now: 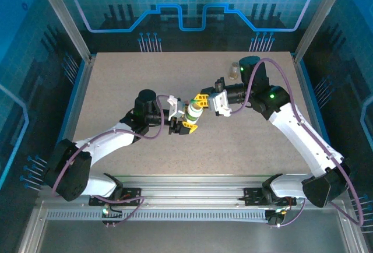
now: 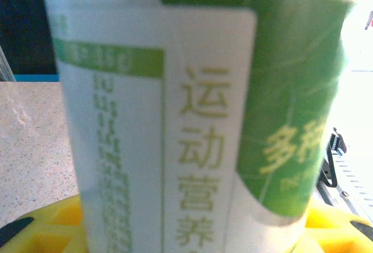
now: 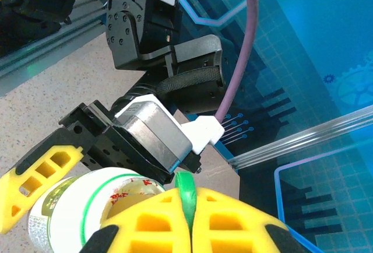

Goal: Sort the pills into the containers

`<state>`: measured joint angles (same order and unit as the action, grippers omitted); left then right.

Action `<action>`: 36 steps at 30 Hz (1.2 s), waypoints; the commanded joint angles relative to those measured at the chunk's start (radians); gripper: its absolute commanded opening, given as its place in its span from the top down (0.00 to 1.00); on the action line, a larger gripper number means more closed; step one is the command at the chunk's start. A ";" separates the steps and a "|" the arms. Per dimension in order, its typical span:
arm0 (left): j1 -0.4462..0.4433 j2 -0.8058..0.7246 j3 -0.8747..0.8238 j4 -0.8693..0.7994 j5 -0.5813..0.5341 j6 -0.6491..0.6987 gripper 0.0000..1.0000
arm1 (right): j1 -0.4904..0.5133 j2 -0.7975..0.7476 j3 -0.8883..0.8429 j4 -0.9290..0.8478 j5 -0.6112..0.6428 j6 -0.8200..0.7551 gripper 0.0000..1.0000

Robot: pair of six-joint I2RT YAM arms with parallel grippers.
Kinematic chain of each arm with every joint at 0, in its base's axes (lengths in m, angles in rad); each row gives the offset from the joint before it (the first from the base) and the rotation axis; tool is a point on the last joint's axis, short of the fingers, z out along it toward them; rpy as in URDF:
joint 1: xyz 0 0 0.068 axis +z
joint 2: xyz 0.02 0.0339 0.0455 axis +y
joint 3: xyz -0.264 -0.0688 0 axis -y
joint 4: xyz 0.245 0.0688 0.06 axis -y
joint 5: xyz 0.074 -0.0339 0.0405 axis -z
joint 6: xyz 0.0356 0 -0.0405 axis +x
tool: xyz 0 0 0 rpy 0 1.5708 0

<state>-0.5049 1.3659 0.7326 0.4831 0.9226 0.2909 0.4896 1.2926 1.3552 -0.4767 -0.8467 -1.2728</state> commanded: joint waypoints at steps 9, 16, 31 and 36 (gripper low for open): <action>-0.017 -0.032 -0.049 0.166 -0.150 -0.012 0.71 | -0.006 -0.019 -0.068 0.145 0.030 0.110 0.42; -0.018 -0.021 -0.107 0.325 -0.391 -0.043 0.71 | -0.008 -0.052 -0.050 0.074 0.101 0.119 0.26; -0.091 0.123 -0.160 0.715 -0.998 0.033 0.72 | 0.097 -0.117 -0.158 0.492 0.600 1.181 0.28; -0.110 0.143 -0.171 0.785 -0.906 0.010 0.71 | 0.125 -0.065 -0.102 0.386 0.604 1.178 0.29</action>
<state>-0.6022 1.5089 0.5724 1.1328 0.0284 0.2955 0.6098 1.2076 1.2057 -0.0834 -0.3222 -0.2436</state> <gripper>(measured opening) 0.507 0.720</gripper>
